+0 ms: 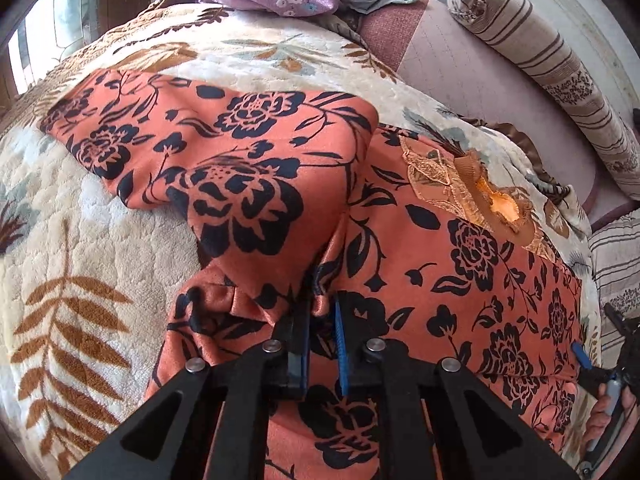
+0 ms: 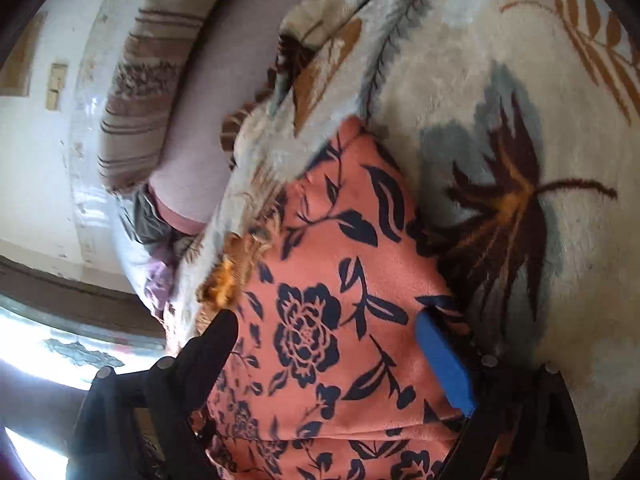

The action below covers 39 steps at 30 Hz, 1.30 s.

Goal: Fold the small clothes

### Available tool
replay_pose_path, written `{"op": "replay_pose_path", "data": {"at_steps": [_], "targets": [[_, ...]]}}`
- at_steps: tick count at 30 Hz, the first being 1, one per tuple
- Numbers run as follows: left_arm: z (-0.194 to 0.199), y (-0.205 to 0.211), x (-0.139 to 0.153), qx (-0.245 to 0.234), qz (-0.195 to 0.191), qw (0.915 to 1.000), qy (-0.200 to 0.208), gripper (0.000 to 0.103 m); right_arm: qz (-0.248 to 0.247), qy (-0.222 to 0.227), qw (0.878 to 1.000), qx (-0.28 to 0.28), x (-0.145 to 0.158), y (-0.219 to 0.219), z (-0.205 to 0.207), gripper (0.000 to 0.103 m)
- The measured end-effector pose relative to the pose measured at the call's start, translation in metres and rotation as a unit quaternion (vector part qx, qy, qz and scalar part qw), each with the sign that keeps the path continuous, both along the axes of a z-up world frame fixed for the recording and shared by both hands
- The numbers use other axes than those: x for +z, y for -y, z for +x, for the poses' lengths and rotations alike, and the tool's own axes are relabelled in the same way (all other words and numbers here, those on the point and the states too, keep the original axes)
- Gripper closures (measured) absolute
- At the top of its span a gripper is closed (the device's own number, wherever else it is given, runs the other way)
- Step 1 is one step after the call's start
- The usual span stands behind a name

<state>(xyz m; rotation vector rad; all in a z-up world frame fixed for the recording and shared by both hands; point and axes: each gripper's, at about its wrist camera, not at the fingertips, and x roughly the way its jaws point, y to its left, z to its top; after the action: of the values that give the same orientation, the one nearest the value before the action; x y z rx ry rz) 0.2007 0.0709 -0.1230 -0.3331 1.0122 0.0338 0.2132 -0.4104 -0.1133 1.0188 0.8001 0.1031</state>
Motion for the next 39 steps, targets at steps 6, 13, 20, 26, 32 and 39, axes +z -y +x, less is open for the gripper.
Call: {"op": "replay_pose_path", "data": {"at_steps": [6, 13, 20, 26, 32, 39], "targets": [[-0.005, 0.02, 0.041, -0.027, 0.011, 0.9958, 0.087, 0.057, -0.109, 0.031, 0.994, 0.0, 0.048, 0.025, 0.014, 0.011], [0.035, 0.058, -0.014, -0.085, 0.047, 0.9952, 0.009, 0.056, -0.151, -0.051, 0.985, 0.061, 0.004, 0.019, 0.062, 0.076], [0.028, 0.067, -0.016, -0.103, 0.09, 0.9901, 0.032, 0.056, -0.274, -0.065, 0.959, 0.012, 0.023, 0.007, 0.045, 0.085], [0.029, 0.073, -0.016, -0.102, 0.105, 0.9888, 0.031, 0.055, -0.203, 0.008, 0.977, 0.067, 0.048, -0.029, 0.009, 0.078], [0.006, 0.024, 0.04, -0.099, -0.028, 0.9929, 0.061, 0.051, -0.168, -0.051, 0.984, 0.039, 0.019, -0.033, -0.013, 0.064], [-0.01, -0.168, 0.058, 0.126, -0.154, 0.971, 0.133, 0.012, -0.238, 0.056, 0.967, 0.064, 0.026, -0.094, -0.075, 0.002]]}}
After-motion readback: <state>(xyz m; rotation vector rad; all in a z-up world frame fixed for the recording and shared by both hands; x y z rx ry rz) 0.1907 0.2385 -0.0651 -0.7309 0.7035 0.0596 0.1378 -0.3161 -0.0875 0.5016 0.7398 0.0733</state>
